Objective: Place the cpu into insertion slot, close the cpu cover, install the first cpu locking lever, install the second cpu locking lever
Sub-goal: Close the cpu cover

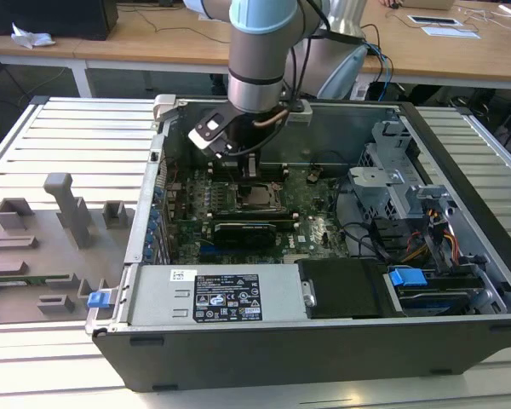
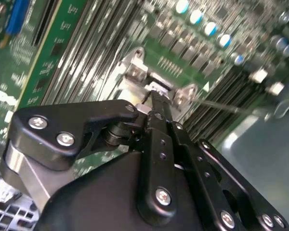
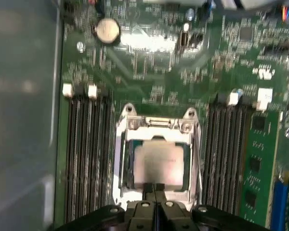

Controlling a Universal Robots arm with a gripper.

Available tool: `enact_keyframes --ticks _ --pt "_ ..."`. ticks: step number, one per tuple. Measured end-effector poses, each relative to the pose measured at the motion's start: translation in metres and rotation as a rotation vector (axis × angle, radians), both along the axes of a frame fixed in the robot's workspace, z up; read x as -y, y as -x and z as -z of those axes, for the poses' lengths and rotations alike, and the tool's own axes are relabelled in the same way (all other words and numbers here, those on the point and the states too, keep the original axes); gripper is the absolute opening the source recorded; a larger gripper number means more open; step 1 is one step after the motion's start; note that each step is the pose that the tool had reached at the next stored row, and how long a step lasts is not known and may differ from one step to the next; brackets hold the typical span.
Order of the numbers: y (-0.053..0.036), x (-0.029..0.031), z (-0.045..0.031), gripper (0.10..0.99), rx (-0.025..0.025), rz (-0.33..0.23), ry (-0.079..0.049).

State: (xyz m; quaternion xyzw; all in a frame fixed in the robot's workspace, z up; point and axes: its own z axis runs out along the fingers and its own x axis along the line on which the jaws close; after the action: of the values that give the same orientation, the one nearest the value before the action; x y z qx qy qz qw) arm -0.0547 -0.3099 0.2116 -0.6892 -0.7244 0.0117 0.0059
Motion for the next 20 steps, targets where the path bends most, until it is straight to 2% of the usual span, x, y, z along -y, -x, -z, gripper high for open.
enact_keyframes --ticks 5,10,15,19,20 --pt "0.0096 0.0000 0.0034 0.110 0.0000 0.000 0.000" --pt "0.0110 0.0000 0.0045 0.110 -0.0002 0.000 0.000" --pt "-0.0028 0.0003 0.0045 0.110 -0.0017 0.000 -0.007" --pt "-0.0208 0.0004 0.0046 0.110 -0.0077 0.000 -0.008" --pt "-0.0277 0.0005 0.0045 0.110 -0.0100 0.000 -0.008"
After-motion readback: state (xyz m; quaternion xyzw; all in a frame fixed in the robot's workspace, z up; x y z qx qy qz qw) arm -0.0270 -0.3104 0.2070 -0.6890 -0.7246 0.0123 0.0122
